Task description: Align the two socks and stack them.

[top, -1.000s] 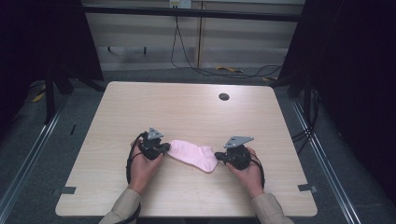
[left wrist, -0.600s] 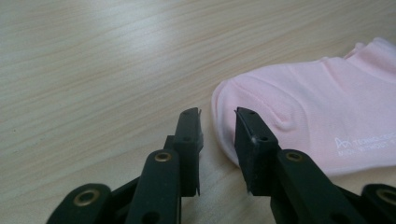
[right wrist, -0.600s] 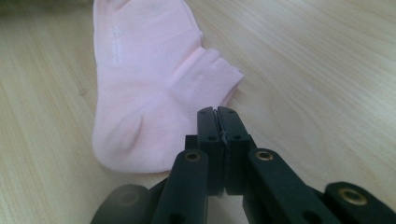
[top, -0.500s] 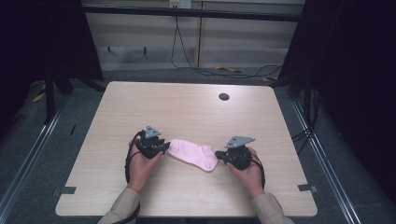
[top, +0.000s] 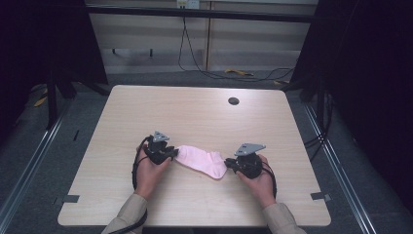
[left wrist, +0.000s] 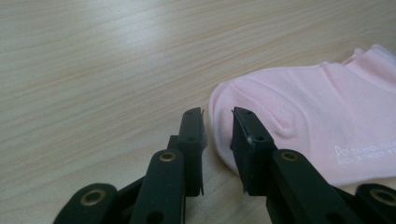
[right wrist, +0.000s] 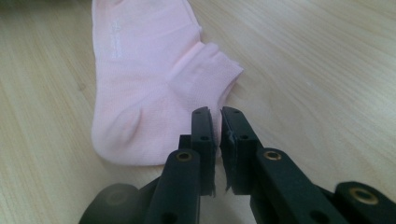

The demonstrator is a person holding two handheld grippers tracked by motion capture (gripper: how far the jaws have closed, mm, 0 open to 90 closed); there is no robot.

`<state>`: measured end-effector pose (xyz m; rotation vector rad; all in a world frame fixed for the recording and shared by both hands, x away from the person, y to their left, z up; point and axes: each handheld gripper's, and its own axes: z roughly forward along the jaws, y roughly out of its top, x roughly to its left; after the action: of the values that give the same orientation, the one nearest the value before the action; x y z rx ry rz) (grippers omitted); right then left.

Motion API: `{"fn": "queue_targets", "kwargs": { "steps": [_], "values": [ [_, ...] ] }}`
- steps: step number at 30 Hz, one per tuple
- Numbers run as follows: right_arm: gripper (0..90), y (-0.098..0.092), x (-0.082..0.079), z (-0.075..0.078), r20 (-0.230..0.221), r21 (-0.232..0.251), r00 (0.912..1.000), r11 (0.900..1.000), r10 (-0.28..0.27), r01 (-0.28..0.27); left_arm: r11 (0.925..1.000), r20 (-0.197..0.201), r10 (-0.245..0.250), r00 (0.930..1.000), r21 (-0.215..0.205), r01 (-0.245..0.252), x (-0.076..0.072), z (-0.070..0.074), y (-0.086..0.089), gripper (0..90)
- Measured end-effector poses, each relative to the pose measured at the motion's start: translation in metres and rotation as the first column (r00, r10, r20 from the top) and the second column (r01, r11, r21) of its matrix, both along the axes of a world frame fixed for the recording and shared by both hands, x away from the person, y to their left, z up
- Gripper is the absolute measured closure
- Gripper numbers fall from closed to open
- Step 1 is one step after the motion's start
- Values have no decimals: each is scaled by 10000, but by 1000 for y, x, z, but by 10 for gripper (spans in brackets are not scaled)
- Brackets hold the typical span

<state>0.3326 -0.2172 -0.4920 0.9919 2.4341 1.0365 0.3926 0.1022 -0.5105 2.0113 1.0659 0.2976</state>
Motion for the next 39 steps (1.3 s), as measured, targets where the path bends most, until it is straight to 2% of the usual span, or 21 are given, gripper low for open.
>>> {"fn": "queue_targets", "kwargs": {
  "steps": [9,10,16,19,24,27,29,34,37,39],
  "values": [
    [800,1,-1,0,110,-55,9999,9999,-101,101,9996,-82,-275,9996,24,275,0,0,0,719],
    [791,1,-1,1,97,-24,9999,9999,-110,111,9995,-183,-318,9993,-90,316,0,0,-1,747],
    [767,0,-3,3,230,68,9995,9998,-210,208,9983,-379,-571,9976,89,574,-2,3,-3,875],
    [745,1,-4,4,354,206,9991,9995,-230,223,9971,-378,-615,9974,416,630,-3,6,-6,883],
    [741,5,-8,5,359,320,9993,9995,-48,37,9981,-755,-566,9955,209,583,-3,8,-4,886],
    [736,7,-12,3,362,470,9993,9989,-63,46,9977,-759,-602,9953,281,625,-4,11,-2,886],
    [748,7,-15,3,386,552,9992,9985,-71,50,9978,-714,-604,9956,217,621,-5,12,-2,886],
    [892,8,-22,4,272,385,9994,9990,223,-233,9979,-731,-586,9956,248,605,-7,12,-2,886],
    [900,9,-25,2,222,85,9995,9997,236,-238,9977,-716,-581,9957,294,603,-7,13,-2,886],
    [900,9,-24,-1,135,150,9995,9994,299,-301,9977,-668,-575,9961,326,598,-7,14,-2,886]
  ]
}}
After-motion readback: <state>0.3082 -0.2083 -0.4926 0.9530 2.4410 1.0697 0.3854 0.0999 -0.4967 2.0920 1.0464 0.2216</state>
